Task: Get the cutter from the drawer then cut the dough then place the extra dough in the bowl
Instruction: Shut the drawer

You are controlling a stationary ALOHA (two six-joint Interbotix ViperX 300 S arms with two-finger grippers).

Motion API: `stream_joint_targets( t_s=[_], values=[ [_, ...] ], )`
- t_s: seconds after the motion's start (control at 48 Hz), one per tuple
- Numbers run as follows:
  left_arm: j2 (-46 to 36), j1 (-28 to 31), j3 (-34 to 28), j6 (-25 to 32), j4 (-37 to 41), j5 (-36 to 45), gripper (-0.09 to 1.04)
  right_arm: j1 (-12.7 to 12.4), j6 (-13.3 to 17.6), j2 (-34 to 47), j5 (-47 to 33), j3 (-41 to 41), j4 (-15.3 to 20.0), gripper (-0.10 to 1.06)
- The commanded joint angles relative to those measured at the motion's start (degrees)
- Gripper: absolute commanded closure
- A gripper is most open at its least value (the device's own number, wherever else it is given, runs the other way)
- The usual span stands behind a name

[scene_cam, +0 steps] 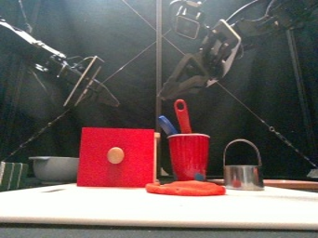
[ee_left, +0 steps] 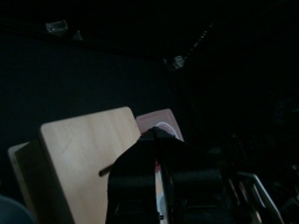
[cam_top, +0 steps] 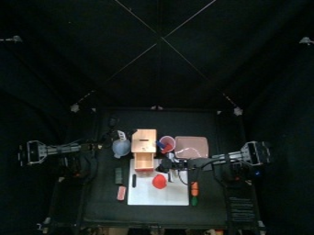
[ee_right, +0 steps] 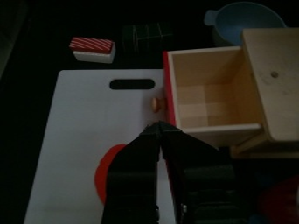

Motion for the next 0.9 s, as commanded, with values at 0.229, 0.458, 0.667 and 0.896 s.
stream_joint_targets(
  t_s=[0.229,0.458,0.667,0.896],
  values=[
    [11.8,7.7,-9.4,-0.1,-0.4,6.0,0.65,1.1,0.2,8.6,4.5,-11.3,-0.8,0.58],
    [17.9,12.0,-15.2,0.3,-0.1,15.9,0.65,1.2,0.0,14.2,12.7,-18.5,-2.1,0.58],
    [20.0,12.8,-17.9,0.1,2.0,20.9,0.65,1.1,0.4,17.1,16.3,-22.1,-3.5,0.58],
    [20.1,13.3,-17.6,0.2,2.5,24.7,0.65,0.9,0.4,18.7,16.8,-23.2,-3.6,0.58]
  ],
)
